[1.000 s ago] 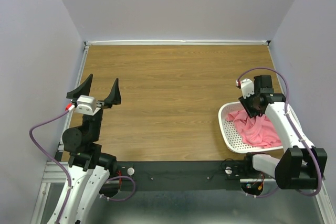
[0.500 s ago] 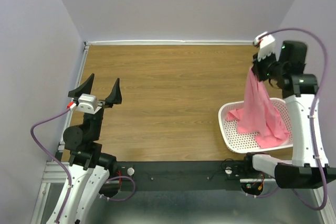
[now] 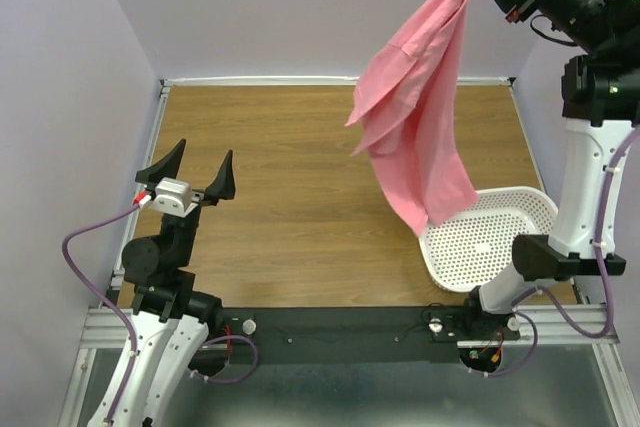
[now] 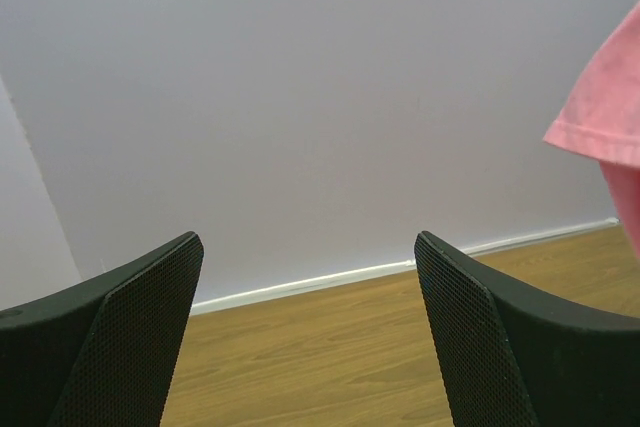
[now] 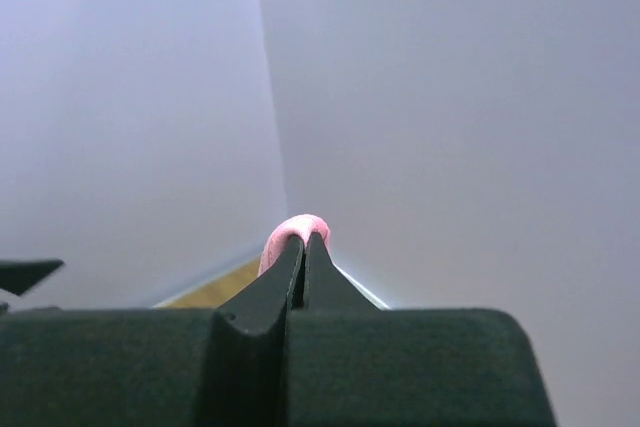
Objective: Fold and stack the t-shirts
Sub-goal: Move the tshirt to the center of the board
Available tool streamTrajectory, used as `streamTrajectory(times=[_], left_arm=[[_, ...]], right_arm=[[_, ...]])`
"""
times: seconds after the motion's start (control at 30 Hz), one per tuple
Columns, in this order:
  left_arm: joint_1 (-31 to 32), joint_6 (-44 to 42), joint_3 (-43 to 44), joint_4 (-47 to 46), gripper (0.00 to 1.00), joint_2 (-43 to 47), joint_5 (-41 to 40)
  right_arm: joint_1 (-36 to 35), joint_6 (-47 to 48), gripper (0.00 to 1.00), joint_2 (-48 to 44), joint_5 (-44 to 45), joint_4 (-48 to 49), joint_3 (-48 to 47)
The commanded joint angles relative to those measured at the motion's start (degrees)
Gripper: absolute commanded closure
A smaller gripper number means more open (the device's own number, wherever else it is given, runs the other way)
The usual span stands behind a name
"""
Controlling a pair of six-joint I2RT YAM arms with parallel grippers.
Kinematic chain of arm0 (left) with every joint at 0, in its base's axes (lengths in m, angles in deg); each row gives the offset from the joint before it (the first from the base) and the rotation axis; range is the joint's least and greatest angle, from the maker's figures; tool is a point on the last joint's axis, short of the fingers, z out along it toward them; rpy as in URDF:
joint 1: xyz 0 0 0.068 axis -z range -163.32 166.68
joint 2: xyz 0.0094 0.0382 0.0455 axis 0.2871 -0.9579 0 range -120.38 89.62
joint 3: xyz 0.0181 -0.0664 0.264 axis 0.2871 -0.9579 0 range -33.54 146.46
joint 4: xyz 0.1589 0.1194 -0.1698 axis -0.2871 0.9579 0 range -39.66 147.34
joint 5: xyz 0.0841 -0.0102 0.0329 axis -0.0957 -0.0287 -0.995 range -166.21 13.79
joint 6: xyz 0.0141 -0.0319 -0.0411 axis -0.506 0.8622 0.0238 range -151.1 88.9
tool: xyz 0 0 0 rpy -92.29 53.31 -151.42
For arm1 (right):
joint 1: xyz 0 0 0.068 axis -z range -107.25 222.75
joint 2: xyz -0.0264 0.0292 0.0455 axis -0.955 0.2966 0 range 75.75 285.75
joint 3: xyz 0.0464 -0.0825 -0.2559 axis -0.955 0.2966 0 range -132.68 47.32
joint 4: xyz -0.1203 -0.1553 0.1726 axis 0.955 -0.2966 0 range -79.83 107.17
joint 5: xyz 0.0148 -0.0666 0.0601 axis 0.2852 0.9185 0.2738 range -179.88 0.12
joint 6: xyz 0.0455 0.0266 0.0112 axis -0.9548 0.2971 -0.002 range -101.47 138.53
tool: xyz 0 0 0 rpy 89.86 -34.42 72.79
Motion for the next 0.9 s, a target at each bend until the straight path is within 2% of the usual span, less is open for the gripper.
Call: streamTrajectory(times=[0.0, 0.1, 0.23, 0.3, 0.33, 0.37, 0.57, 0.67, 0.87], left_arm=[[0.24, -1.30, -0.25, -0.60, 0.06, -0.14, 1.53], [0.24, -1.47, -0.34, -0.86, 0.06, -0.14, 3.10], [0.16, -1.56, -0.34, -0.95, 0.06, -0.49, 3.99], [0.24, -1.65, -0.43, -0.95, 0.06, -0.49, 4.08], [0.24, -1.73, -0.43, -0.95, 0.07, -0.49, 4.08], [0.24, -1.74, -0.43, -0.95, 0.07, -0.58, 3.99], [0.24, -1.91, -0.43, -0.95, 0.07, -0.31, 4.25], [0.24, -1.91, -0.43, -0.95, 0.07, -0.05, 4.34], [0.24, -1.91, -0.34, -0.95, 0.07, 0.48, 4.34]], right_arm=[[-0.45, -16.25, 0.99, 3.53, -1.02, 13.43, -8.10], [-0.45, -20.12, 1.00, 4.86, 1.71, 16.33, -9.37], [-0.80, -22.16, 1.00, 6.18, 2.41, 19.93, -2.96], [-4.12, -21.28, 0.99, 7.41, 3.55, 20.46, 1.16], [-7.18, -18.93, 0.99, 7.68, 3.82, 20.47, 2.40], [-7.21, -18.90, 1.00, 7.94, 4.17, 20.29, 3.98], [-27.48, 0.66, 0.99, 10.40, 12.24, 9.68, 8.04], [-30.67, 4.12, 1.00, 11.63, 15.41, 6.41, 7.69], [-30.86, 13.41, 0.99, 11.11, 22.80, 1.84, 7.95]])
